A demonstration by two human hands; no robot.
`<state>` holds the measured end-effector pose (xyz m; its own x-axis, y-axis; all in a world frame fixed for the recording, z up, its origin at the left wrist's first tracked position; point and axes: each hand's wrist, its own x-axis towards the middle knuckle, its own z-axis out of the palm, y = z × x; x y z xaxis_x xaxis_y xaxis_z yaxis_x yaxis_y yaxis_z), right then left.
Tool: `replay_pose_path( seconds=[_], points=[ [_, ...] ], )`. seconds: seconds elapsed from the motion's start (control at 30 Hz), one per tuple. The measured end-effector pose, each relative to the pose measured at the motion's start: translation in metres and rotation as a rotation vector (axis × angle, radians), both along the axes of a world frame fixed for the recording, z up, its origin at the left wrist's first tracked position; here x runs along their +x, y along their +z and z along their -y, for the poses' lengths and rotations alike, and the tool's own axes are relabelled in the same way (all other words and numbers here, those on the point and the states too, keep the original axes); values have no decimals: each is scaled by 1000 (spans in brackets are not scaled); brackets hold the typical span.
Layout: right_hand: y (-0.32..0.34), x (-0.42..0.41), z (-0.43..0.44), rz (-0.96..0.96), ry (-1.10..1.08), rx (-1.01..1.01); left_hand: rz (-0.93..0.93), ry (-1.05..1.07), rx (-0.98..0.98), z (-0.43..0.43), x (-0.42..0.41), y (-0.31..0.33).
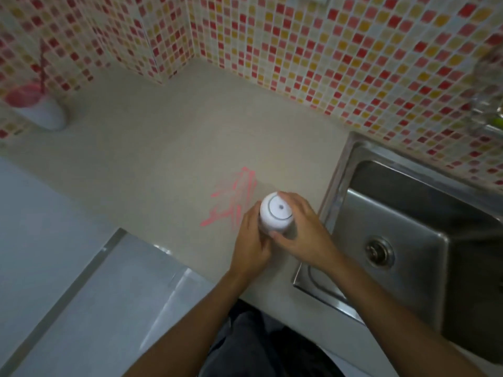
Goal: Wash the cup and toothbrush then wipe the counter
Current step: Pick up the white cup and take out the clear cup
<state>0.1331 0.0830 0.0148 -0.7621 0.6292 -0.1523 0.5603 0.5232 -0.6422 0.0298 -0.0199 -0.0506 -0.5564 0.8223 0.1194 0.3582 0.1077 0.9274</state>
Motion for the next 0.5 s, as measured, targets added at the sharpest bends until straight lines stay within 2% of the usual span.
replay_pose_path(
  seconds=[0.1, 0.3, 0.4, 0.5],
  points=[
    [4, -9, 4, -42, -99, 26, 72, 43, 15, -10, 9, -5],
    [4, -30, 16, 54, -254, 125, 318, 107, -21, -26, 16, -9],
    [5, -34, 17, 106, -273, 162, 353, 165, -92, -28, 15, -19],
    [10, -35, 12, 139, -247, 132, 352, 166, -82, -32, 15, -20]
  ],
)
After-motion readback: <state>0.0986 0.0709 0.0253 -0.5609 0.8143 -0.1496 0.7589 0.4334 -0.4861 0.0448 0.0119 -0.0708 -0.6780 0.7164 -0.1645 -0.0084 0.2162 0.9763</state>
